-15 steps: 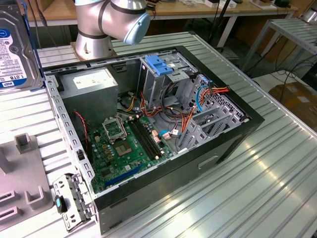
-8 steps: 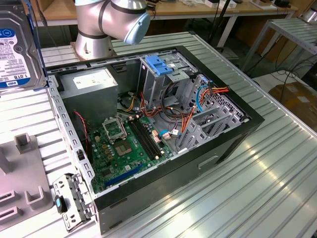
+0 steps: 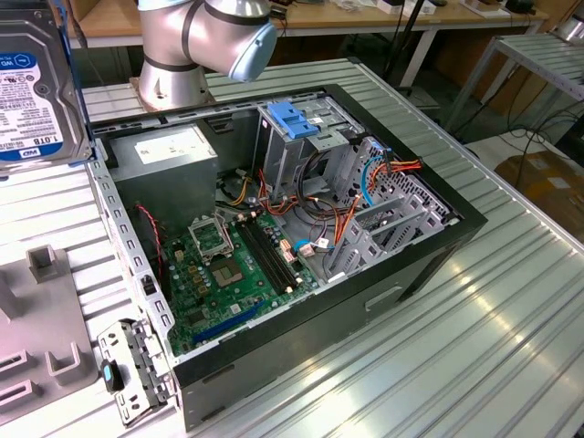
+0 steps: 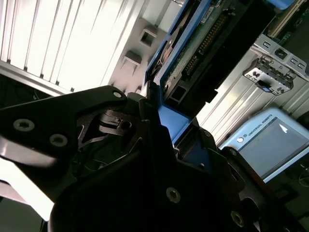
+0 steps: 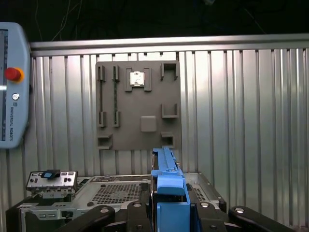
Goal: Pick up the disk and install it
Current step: 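Pick up the disk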
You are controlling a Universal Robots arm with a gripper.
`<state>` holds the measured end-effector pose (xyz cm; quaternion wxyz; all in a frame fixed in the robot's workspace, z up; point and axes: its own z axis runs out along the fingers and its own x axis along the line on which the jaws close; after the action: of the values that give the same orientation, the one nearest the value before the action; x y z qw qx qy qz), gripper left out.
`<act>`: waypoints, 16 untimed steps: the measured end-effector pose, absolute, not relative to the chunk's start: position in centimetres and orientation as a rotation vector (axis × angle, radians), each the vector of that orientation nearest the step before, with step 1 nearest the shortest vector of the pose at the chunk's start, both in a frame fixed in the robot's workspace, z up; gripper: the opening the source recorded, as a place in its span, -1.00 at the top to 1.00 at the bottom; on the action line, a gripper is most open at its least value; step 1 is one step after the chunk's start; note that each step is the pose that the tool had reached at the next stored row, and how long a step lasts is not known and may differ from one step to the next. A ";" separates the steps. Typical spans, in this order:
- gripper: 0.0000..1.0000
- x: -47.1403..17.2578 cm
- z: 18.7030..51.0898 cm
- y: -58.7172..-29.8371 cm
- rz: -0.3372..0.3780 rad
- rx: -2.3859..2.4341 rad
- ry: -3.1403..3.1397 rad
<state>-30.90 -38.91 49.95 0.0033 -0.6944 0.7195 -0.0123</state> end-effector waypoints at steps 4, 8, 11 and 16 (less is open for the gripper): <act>0.25 -30.5 49.9 -39.0 -0.039 -2.177 2.256; 0.25 -30.2 49.9 -39.4 -0.039 -2.177 2.256; 0.25 -30.0 49.9 -39.7 -0.039 -2.177 2.256; 0.25 -29.2 49.9 -40.0 -0.039 -2.177 2.256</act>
<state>-29.22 -39.97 49.94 0.0033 -0.6944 0.7195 -0.0123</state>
